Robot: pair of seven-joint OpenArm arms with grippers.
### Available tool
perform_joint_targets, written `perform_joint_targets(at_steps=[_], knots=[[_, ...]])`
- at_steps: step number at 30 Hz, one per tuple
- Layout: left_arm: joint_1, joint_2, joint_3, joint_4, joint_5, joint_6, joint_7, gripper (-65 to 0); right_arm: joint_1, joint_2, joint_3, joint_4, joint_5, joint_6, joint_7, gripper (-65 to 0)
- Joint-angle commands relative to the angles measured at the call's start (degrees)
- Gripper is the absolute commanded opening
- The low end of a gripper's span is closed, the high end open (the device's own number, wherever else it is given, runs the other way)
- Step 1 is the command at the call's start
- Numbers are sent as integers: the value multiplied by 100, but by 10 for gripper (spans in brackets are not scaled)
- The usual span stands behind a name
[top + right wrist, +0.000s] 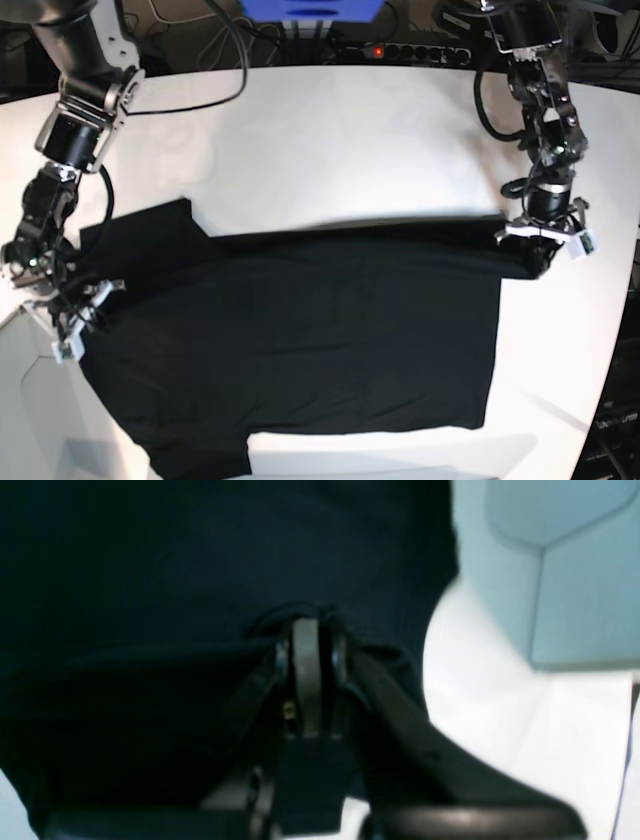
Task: Fold the T-shirt properly
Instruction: 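Lift the shoulder edge with both grippers and pull it toward the hem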
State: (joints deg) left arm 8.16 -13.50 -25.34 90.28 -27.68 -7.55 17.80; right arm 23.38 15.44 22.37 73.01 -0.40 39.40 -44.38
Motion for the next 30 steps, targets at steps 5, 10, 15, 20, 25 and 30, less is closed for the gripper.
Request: perform_joint_targets(at_steps=[5,10,15,20,25,30], knots=[[-258,-79,-20,84,118,-40,-158,-649,374,236,-343,-264,36,60,214,-650],[-478,-79,-20,75,118,-40,220,-649,374,262,-571,-475,36,60,592,-650],[-654,-79,-20,-92,118,-40,396,-649,357,245,-562,-624,36,-261,961,-650],[-742,-61,-20,-294,118,-40,404,-649,357,236,-562,-765,36,-313,1172,-650],[-777,-53,-20,-329,118,-40,413,-647,304,236,-562,-783,36,-313,1155,-650],[-917,-53,-20,-426,118,-40,413,-646,251,236,-562,-783,36,-322,1172,-650]])
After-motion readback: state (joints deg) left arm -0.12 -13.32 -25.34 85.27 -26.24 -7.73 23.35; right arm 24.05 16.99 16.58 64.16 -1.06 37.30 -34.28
